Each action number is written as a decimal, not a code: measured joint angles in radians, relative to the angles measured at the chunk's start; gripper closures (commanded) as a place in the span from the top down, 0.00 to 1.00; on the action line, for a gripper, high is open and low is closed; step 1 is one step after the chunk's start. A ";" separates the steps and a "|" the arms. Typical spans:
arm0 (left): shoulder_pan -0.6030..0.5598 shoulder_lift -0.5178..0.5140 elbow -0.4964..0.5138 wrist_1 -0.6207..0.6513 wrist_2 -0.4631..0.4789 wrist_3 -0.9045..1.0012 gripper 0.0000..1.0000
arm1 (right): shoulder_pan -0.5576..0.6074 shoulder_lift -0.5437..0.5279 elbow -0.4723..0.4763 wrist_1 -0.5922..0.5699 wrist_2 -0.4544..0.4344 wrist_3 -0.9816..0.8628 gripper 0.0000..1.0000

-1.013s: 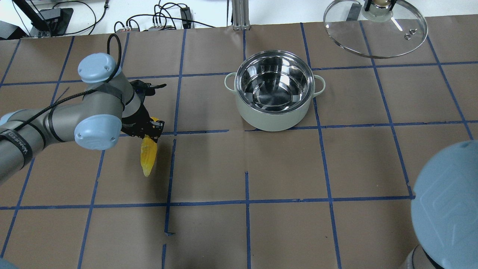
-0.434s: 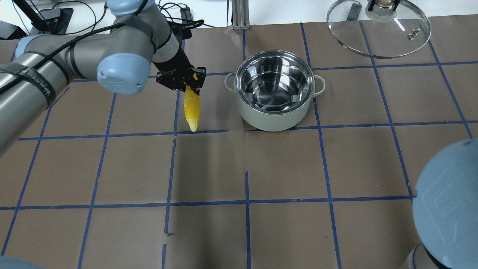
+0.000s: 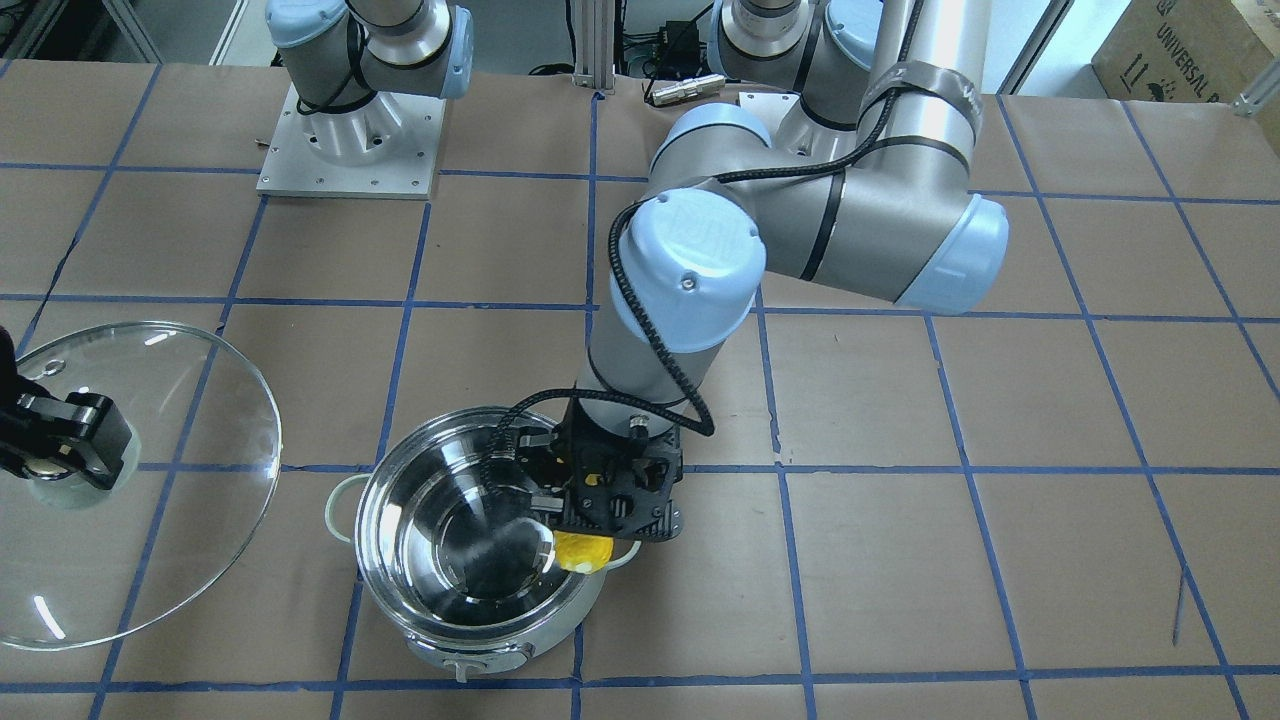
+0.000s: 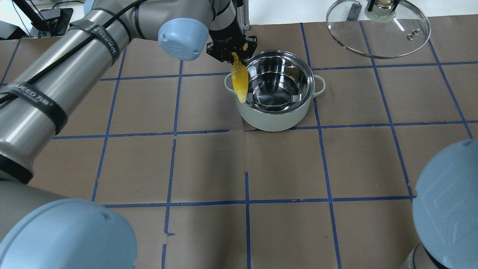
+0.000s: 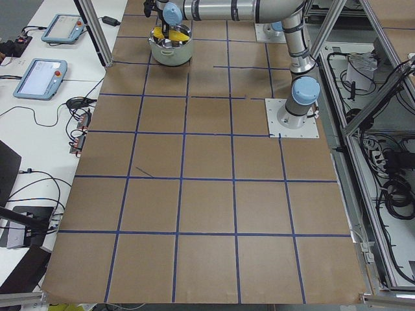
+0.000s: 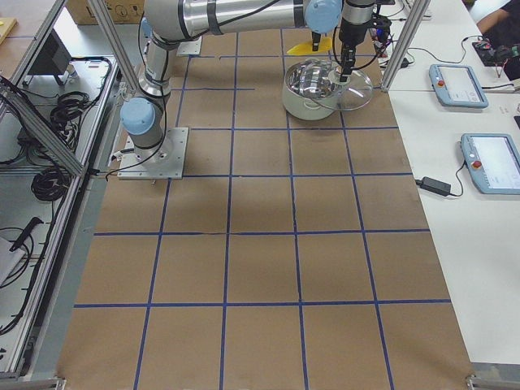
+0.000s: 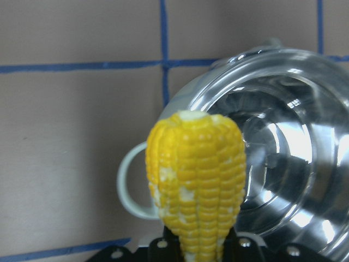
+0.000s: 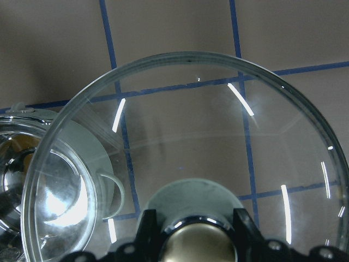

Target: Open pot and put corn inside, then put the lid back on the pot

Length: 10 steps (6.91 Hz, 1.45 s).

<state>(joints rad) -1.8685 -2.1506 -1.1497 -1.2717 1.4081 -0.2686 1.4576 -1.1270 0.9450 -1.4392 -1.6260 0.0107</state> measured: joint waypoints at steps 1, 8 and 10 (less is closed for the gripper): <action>-0.023 -0.057 0.083 -0.017 -0.001 -0.027 0.26 | 0.001 0.001 0.000 -0.001 0.000 0.000 0.07; -0.085 -0.190 0.159 -0.025 0.113 -0.043 1.00 | 0.002 -0.002 0.000 0.000 0.003 -0.002 0.07; -0.079 -0.166 0.156 -0.050 0.131 -0.036 1.00 | 0.003 -0.003 -0.004 0.000 0.003 0.003 0.07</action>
<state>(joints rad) -1.9476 -2.3164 -0.9939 -1.3214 1.5392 -0.3042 1.4611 -1.1296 0.9414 -1.4393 -1.6232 0.0134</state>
